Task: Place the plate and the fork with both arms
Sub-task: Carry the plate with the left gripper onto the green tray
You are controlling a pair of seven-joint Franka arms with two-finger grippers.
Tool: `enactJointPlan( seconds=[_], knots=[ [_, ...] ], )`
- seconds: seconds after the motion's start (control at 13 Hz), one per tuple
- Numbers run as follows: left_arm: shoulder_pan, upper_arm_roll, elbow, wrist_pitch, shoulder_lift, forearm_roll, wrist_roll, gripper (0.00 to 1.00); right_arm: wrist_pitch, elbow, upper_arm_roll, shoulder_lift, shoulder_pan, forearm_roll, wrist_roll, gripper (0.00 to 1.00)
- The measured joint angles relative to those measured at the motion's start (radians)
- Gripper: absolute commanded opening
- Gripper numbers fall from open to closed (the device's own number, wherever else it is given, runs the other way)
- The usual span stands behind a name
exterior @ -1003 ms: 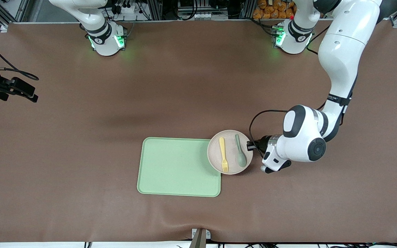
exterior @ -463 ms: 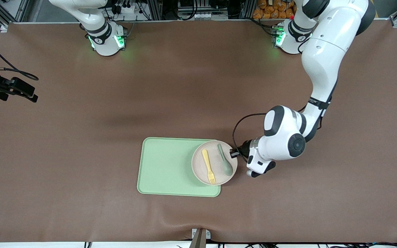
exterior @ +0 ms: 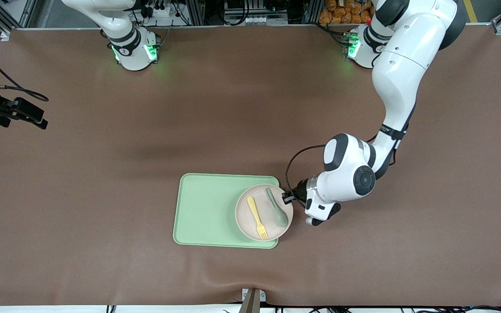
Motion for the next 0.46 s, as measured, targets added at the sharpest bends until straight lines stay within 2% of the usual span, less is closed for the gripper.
enactJointPlan(
  seconds=[0.46],
  knots=[
    [-0.012,0.011,0.003,0.017,0.019,0.0,0.226,0.0,0.0,0.0,0.0,0.0,-0.001,0.0,0.0,1.0]
  ],
)
